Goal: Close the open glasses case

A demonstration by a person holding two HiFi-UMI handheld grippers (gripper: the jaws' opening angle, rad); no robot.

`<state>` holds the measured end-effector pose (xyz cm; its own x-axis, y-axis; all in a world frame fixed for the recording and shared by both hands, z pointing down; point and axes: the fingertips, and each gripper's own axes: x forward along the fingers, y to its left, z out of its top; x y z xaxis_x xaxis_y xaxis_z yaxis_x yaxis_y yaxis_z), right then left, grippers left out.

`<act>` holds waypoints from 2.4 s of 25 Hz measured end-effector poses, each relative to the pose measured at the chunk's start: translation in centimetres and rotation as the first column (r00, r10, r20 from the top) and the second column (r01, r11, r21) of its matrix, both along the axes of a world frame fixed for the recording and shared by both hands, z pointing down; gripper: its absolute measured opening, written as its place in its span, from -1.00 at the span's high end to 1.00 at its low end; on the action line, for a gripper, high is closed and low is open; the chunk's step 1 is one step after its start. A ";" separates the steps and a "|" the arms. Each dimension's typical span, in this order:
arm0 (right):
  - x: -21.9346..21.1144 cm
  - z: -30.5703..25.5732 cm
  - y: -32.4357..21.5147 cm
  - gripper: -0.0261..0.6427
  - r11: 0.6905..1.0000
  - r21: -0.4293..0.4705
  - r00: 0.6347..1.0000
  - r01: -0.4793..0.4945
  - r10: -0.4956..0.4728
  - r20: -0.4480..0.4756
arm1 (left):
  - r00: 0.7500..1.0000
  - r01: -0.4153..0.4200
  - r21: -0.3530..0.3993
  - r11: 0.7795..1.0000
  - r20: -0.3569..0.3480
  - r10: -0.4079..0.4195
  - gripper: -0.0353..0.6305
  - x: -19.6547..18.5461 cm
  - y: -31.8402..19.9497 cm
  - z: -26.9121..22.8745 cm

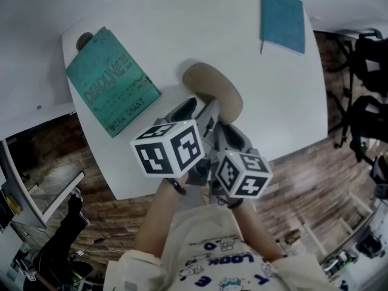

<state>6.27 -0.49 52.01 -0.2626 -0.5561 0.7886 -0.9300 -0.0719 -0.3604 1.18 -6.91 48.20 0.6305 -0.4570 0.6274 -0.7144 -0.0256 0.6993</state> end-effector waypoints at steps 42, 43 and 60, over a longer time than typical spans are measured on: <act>2.4 -0.6 1.0 0.92 0.977 0.027 0.975 0.213 -0.211 -0.069 | 0.973 0.132 -0.109 0.985 -0.174 -0.150 0.10 1.7 -1.3 0.7; 2.7 -0.7 0.9 0.92 0.977 0.029 0.975 0.213 -0.211 -0.076 | 0.973 0.128 -0.110 0.986 -0.179 -0.146 0.10 1.7 -1.3 0.7; 7.3 -1.4 -5.8 0.92 0.858 0.016 0.852 0.514 -0.509 -0.119 | 0.983 0.033 -0.112 0.993 -0.173 -0.052 0.10 1.7 -1.1 0.7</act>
